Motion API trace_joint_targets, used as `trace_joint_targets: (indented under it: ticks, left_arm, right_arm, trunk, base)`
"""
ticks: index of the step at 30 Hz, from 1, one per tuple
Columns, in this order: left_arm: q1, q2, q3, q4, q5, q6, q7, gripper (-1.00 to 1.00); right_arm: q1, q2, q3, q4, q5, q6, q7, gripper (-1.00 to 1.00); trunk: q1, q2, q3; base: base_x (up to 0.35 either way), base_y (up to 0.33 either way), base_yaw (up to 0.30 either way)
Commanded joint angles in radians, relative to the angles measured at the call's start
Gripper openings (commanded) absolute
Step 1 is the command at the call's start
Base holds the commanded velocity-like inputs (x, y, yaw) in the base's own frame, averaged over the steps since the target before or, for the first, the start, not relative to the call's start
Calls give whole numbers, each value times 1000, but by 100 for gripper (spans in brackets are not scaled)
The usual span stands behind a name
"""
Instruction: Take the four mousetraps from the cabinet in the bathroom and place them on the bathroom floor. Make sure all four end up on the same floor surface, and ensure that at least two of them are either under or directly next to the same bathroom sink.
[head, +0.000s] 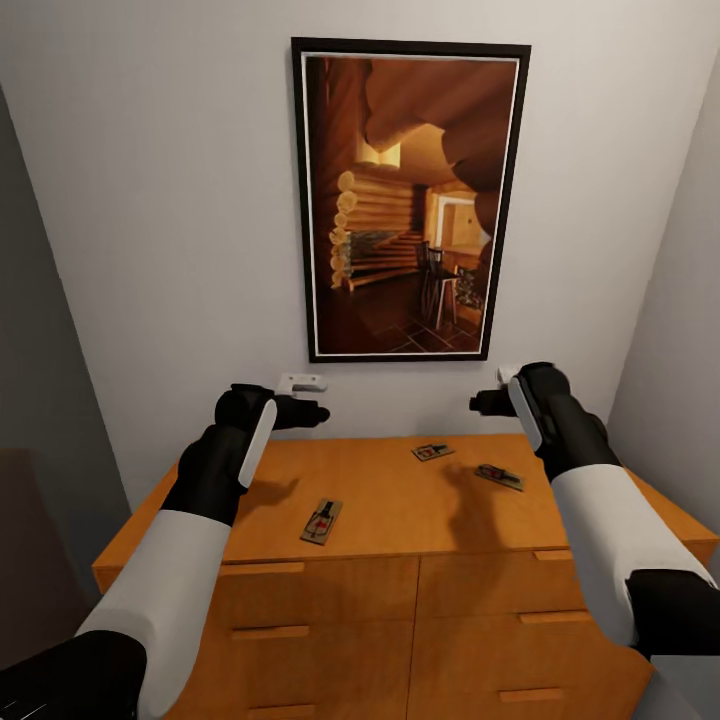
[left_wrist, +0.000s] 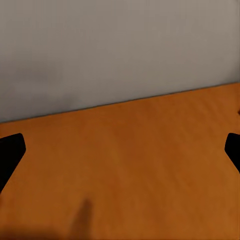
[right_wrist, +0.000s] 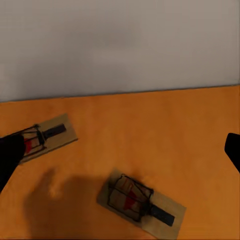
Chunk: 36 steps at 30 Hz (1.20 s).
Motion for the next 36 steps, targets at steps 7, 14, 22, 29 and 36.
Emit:
trace_joint_targets:
  ticks: [7, 14, 22, 29, 36]
  left_arm:
    - [-1, 0, 1, 10, 5, 5, 0, 100]
    - [-1, 0, 1, 23, 5, 5, 0, 100]
    - [-1, 0, 2, 30, 6, 5, -1, 100]
    - [-1, 0, 2, 34, 7, 5, -1, 100]
    - [-1, 0, 2, 46, 6, 5, -1, 100]
  right_arm:
    - [-1, -49, 153, 0, -9, 4, 139, 100]
    - [-1, -134, 257, 0, -38, 4, 269, 100]
    - [-1, -208, 302, 0, -51, 4, 349, 100]
    - [-1, -227, 313, 0, -54, 4, 368, 100]
    - [-1, -231, 314, 0, -55, 4, 373, 100]
  trunk:
    - [0, -1, -1]
    - [0, -1, -1]
    - [0, -1, -1]
    - [0, -1, -1]
    - [0, -1, -1]
  base:
    - [0, 0, 0]
    - [0, 0, 0]
    - [0, 0, 0]
    - [0, -22, 0]
    - [0, -162, 0]
